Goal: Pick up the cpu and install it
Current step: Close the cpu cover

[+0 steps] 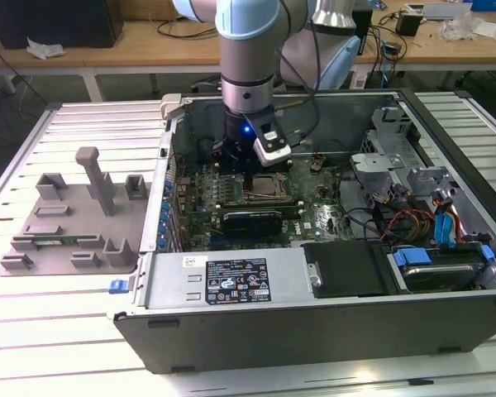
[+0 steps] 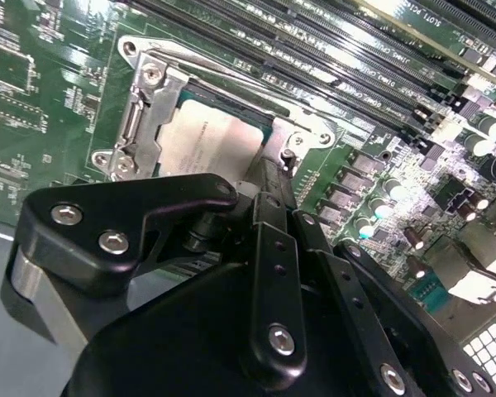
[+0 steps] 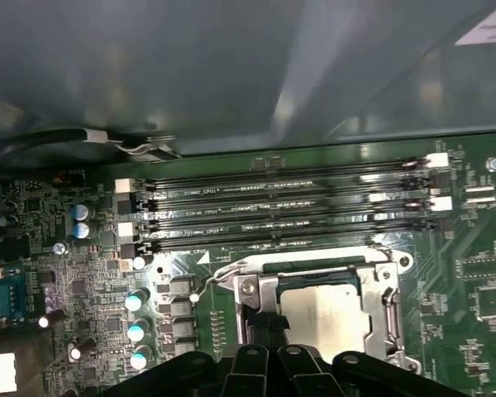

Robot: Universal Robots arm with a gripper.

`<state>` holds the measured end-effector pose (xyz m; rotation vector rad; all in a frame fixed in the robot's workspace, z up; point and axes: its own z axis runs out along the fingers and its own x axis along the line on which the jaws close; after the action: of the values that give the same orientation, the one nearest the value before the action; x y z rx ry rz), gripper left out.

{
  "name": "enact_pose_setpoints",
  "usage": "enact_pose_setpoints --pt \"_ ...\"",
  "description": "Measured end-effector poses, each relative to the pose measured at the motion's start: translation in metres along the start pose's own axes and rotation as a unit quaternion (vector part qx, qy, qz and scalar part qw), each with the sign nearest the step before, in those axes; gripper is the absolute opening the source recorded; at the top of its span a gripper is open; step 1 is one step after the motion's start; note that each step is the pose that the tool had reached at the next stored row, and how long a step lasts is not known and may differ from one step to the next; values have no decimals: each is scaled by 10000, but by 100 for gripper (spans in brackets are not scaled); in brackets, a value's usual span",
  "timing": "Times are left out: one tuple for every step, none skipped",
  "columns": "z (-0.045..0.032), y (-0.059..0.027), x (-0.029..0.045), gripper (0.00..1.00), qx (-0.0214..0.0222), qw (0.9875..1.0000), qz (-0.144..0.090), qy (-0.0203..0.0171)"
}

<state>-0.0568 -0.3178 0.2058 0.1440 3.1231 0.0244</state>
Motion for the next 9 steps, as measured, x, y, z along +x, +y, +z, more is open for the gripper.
enact_pose_setpoints --pt "4 -1 1 11 0 10000 -1 0" --pt "7 -1 2 11 1 10000 -2 0" --pt "10 -1 2 11 1 10000 -2 1" --pt "11 -1 2 11 1 10000 -2 1" --pt "11 -1 2 11 1 10000 -1 1" --pt "12 -1 2 11 1 10000 -1 0" --pt "14 0 2 11 -1 10000 -1 0" --pt "18 0 2 11 -1 10000 -1 0" --pt "18 -1 2 11 1 10000 -1 0"
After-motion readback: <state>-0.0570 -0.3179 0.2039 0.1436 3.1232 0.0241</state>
